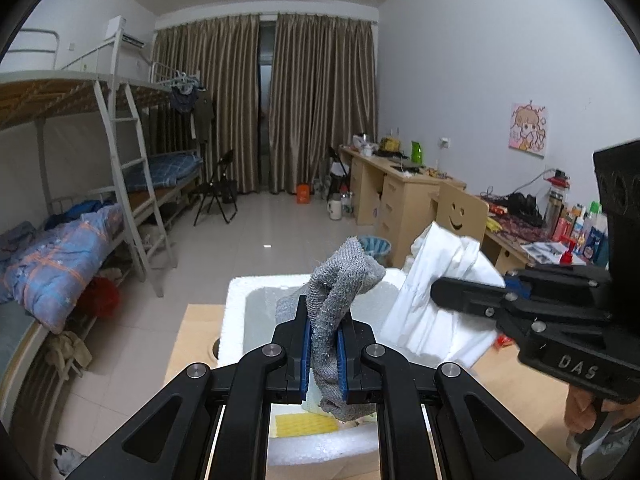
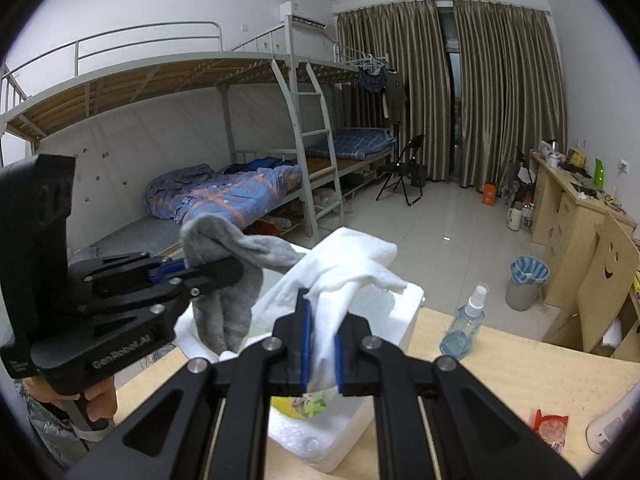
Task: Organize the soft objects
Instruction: 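Lower the grey sock into the foam box and open the left gripper, then lower the white tissue into the foam box and open the right gripper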
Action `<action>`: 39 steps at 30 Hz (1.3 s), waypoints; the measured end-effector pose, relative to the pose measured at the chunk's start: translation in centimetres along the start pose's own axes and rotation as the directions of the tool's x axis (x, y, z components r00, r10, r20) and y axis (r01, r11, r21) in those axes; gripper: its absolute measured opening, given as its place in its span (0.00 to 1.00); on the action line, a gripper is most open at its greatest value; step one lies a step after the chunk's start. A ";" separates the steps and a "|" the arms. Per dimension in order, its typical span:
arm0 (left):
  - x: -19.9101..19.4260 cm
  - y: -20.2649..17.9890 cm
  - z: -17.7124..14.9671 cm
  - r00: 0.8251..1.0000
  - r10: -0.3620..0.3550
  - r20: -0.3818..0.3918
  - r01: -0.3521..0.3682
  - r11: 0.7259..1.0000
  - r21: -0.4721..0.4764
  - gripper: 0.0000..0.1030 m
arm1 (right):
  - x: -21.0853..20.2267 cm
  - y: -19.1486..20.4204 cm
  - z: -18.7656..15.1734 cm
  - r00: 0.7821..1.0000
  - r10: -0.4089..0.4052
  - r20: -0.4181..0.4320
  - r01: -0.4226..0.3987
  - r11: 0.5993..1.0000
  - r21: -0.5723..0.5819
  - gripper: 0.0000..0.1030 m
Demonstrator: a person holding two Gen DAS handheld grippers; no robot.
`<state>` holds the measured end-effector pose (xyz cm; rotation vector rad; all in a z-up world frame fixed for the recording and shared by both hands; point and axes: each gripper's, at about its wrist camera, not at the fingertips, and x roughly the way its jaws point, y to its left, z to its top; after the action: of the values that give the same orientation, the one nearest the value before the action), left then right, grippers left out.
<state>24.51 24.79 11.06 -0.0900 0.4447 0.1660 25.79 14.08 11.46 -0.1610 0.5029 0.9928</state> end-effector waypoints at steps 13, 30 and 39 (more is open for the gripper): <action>0.1 0.3 -0.5 0.999 0.020 0.027 -0.021 1.000 0.012 0.99 | -0.5 -0.3 0.4 1.000 -0.002 0.010 0.002 1.000 0.016 0.12; -3.4 1.3 -1.9 0.993 0.064 0.104 -0.067 0.998 0.021 1.00 | 0.8 0.1 0.0 1.000 -0.002 -0.002 0.002 1.000 -0.003 0.12; -4.0 3.4 -2.9 0.991 0.085 0.107 -0.084 0.996 -0.011 1.00 | 2.5 0.6 0.0 1.000 0.002 -0.027 -0.003 1.000 -0.003 0.12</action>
<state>19.13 27.17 10.00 -0.0684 0.3413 0.2542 26.41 16.31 10.37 -0.1768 0.5260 0.9950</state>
